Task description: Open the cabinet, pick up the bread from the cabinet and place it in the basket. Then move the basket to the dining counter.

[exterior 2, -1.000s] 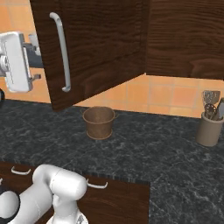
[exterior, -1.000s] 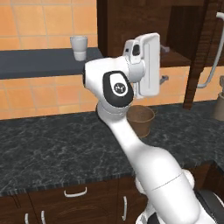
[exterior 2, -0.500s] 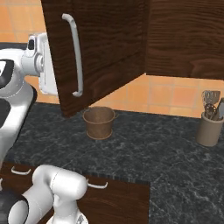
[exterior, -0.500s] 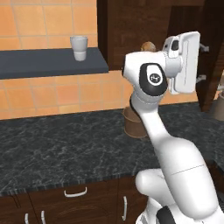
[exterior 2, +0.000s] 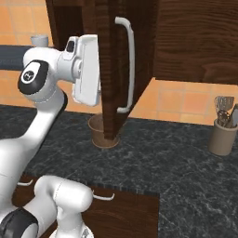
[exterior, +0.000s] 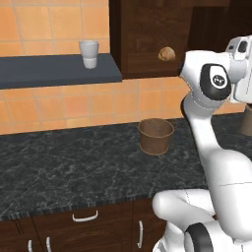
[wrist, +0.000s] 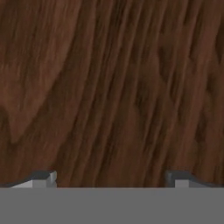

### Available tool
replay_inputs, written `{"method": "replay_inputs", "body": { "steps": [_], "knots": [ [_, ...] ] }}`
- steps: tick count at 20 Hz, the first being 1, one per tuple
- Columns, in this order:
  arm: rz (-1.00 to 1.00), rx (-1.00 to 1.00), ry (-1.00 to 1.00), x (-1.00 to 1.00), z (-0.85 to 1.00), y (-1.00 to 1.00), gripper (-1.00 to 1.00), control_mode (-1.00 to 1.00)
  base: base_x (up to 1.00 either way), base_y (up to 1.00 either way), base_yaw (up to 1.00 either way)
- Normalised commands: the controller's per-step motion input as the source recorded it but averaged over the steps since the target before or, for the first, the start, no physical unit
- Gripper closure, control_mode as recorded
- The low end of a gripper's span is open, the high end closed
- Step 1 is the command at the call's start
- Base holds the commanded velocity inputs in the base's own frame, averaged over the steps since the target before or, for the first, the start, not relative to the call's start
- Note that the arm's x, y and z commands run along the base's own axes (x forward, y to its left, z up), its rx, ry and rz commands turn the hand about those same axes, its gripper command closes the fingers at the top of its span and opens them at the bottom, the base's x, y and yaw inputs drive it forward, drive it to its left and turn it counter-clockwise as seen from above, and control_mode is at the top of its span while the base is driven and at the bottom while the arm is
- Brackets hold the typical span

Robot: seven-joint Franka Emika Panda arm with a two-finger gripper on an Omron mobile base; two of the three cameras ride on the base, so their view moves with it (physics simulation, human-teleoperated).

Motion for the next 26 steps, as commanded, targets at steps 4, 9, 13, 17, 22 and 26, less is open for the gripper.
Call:
{"method": "replay_inputs", "body": {
  "steps": [4,9,13,17,22,26],
  "knots": [
    [0.0,0.0,0.0,0.0,0.0,-0.75,-1.0,-1.0,0.0,0.0,0.0],
    [0.0,0.0,-0.02,0.01,-0.04,0.26,-1.0,-1.0,0.0,0.0,0.0],
    [0.0,0.01,0.0,0.08,-0.19,0.98,-1.0,-1.0,0.0,0.0,0.0],
    [0.0,0.16,-0.04,0.01,-0.69,1.0,-1.0,-1.0,0.0,0.0,0.0],
    [-0.01,0.71,-0.09,0.26,-1.0,0.42,-1.0,-1.0,0.0,0.0,0.0],
    [-0.03,1.0,-0.06,0.59,-0.95,0.25,-1.0,-1.0,0.0,0.0,0.0]
  ]
}}
